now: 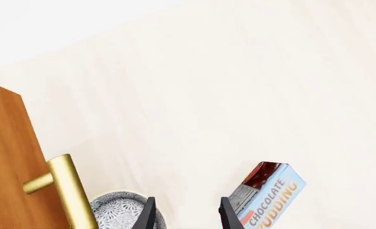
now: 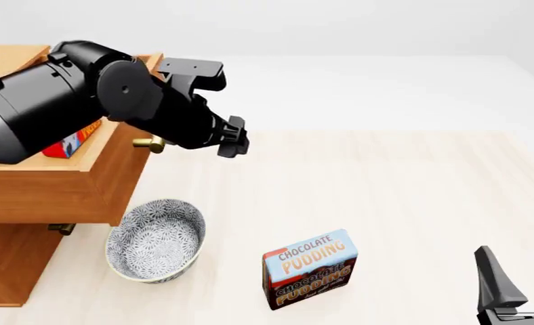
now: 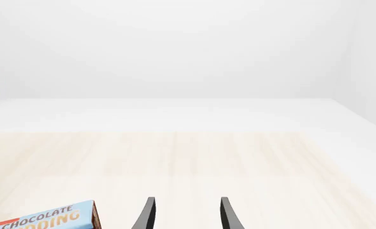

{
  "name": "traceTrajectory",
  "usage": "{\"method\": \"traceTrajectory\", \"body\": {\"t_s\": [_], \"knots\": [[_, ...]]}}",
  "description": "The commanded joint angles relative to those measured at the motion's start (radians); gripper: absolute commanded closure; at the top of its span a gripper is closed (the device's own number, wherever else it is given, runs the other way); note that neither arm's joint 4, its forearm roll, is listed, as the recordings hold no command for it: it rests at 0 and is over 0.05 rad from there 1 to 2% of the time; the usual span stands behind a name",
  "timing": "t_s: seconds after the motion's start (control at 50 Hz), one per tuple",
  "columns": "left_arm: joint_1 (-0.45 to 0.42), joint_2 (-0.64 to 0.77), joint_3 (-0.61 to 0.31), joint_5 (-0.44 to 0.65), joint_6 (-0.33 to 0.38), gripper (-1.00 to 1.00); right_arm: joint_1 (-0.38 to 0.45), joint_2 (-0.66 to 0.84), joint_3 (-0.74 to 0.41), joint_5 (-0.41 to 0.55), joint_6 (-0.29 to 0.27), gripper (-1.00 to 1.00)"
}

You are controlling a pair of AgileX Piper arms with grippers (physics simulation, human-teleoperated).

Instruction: Put the butter at the back in the top drawer of the cabinet and close it.

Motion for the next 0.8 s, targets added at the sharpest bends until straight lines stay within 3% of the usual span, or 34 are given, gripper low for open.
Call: {"method": "traceTrajectory", "body": {"t_s": [0.02,0.8], "knots": [[0.021,-0.011,0.016,-0.002,0.004,-1.00,0.000,0.000,0.000,0.000,0.000,-1.00],[0.102,-0.073,0.088,-0.009,0.017,-1.00,0.000,0.000,0.000,0.000,0.000,-1.00]]}}
